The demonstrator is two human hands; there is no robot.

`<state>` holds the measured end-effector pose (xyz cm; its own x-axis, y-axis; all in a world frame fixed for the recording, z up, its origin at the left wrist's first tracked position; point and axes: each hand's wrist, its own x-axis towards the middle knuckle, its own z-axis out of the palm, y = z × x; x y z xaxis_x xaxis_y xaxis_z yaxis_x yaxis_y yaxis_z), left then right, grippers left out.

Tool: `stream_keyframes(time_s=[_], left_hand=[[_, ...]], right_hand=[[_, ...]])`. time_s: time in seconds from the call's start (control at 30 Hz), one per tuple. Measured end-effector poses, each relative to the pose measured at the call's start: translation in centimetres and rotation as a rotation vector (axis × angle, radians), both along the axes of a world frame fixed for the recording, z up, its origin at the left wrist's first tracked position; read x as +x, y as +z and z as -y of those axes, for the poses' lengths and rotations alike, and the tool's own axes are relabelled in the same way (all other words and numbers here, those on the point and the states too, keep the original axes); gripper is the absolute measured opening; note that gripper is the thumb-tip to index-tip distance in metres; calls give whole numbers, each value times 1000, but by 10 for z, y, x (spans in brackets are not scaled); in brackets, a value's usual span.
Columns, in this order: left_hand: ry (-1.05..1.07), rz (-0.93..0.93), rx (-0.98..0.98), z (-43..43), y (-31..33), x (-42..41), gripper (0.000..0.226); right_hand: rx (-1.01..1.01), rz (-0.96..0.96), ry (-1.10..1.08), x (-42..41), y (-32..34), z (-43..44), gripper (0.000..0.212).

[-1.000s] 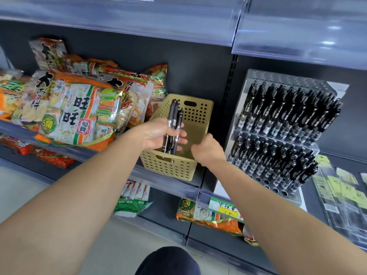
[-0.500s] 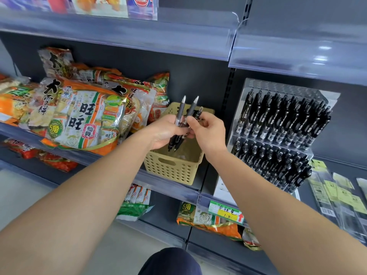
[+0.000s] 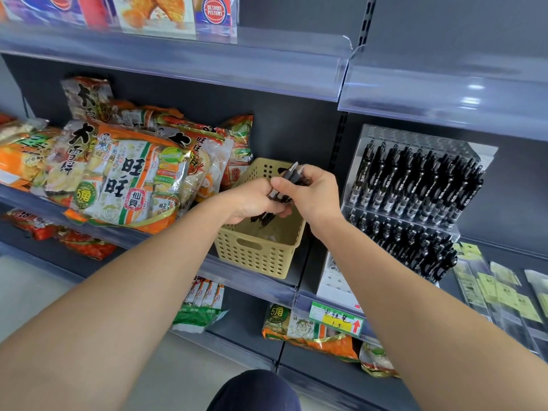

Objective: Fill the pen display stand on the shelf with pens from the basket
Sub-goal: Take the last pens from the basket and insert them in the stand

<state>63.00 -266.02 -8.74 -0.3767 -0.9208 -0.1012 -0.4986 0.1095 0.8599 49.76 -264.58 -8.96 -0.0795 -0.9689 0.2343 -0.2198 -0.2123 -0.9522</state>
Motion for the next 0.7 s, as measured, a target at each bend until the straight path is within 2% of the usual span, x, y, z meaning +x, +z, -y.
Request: stream_keyframes(time_s=[0.13, 0.23, 0.33, 0.4, 0.47, 0.53, 0.6, 0.7], left_hand=[[26, 55, -16, 2, -1, 7, 13], [78, 113, 33, 5, -10, 16, 22], [287, -60, 92, 10, -22, 21, 42], [462, -261, 187, 13, -24, 19, 37], [567, -498, 332, 15, -20, 12, 12], [565, -730, 457, 13, -12, 4, 20], [475, -898, 538, 10, -3, -2, 30], [417, -961, 554, 4, 2, -8, 36]], right_hand=[[42, -40, -140, -5, 0, 4, 26], [16, 85, -184, -7, 5, 8, 25], [-31, 213, -251, -7, 7, 11, 24], [-89, 212, -259, -3, 4, 12, 23], [-181, 114, -249, 3, -1, 8, 20], [-330, -67, -231, 7, -7, 1, 16], [-503, -287, -178, 9, -14, -6, 12], [-649, -550, -72, 8, -29, -13, 18]])
